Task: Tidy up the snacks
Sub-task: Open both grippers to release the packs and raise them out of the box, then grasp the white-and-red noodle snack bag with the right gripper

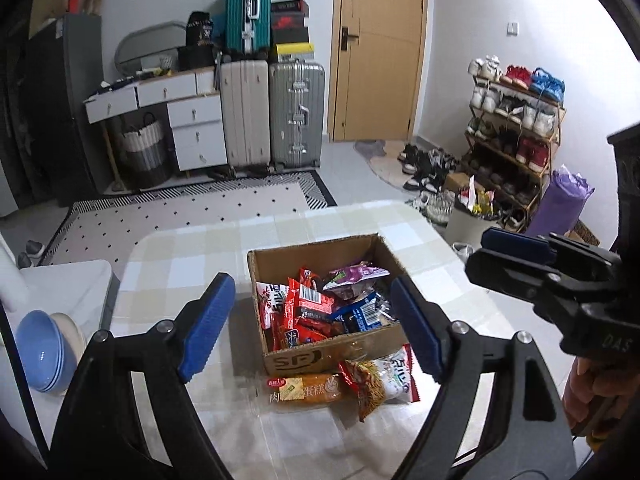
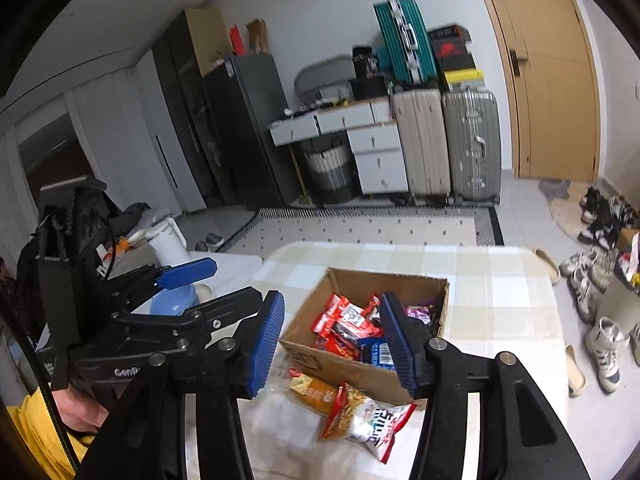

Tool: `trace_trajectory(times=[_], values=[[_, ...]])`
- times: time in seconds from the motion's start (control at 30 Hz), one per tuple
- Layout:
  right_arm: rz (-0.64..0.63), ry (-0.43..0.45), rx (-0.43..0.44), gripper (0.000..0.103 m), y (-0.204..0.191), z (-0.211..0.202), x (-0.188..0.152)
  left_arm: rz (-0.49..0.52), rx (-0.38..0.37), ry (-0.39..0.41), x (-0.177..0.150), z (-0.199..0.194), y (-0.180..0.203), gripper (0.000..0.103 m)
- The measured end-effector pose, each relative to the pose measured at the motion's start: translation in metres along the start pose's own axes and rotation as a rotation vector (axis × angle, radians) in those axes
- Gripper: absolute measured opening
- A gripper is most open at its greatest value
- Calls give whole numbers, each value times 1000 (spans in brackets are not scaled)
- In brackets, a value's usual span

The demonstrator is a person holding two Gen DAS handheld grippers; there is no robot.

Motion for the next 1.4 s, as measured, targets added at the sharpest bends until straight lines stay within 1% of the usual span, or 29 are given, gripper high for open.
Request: trace_trajectory(times=[0.07,0.13,0.2,0.27,0.33,0.4,0.43,0.47,0.5,0.57,0.63,0.73,0.8,0.9,0.97,1.03,1.17,1.27,1.33,1.4], values=[[-12,23,26,52,-9,-17,-8,-7,7,23,2,-16,0,81],[-40,56,49,53,-18,-34,-17,-14,30,53,-1,-38,0,83],[-67,101,36,70,-24,-50,-27,-24,49,86,-9,-60,0,86],[-87,138,43,75,-31,-63,-40,-40,54,113,-18,-78,-1,88],[-104,161,44,78,-36,-74,-53,-51,35,132,-30,-96,2,88],[-116,180,41,86,-39,-80,-68,-76,32,144,-44,-113,1,89],[-118,192,37,86,-39,-83,-76,-91,35,154,-49,-121,1,90],[-114,202,31,86,-38,-84,-83,-105,35,165,-55,-128,2,95],[-104,206,33,87,-36,-85,-91,-114,42,176,-63,-135,2,103],[-77,203,43,89,-32,-81,-101,-120,73,201,-77,-147,2,103],[-39,199,40,90,-24,-76,-111,-111,101,204,-95,-153,5,103],[11,194,18,90,-13,-68,-127,-132,113,189,-122,-149,9,103],[37,188,0,96,-4,-63,-137,-147,111,159,-141,-138,11,103],[65,160,6,96,0,-55,-157,-167,100,98,-166,-118,15,103],[60,135,-1,96,2,-47,-165,-165,106,71,-174,-105,18,103],[50,125,-21,96,5,-42,-170,-169,97,45,-179,-92,20,103],[77,105,-18,97,13,-32,-172,-186,75,37,-179,-75,20,103],[88,85,-41,98,19,-23,-171,-191,71,18,-176,-60,17,103],[99,64,-54,98,24,-15,-172,-201,69,6,-176,-53,14,103],[118,26,-73,98,32,-1,-173,-207,60,-9,-178,-42,13,103]])
Point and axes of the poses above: each gripper's, at about its wrist camera, not at the fingertips, and z roughly the way its jaws point, y to its right, x to its top, the point moved 5 cm from there along z, roughly the way its jaws point, and after that the axes turned 13 degrees about z, right-handed, at the moved point
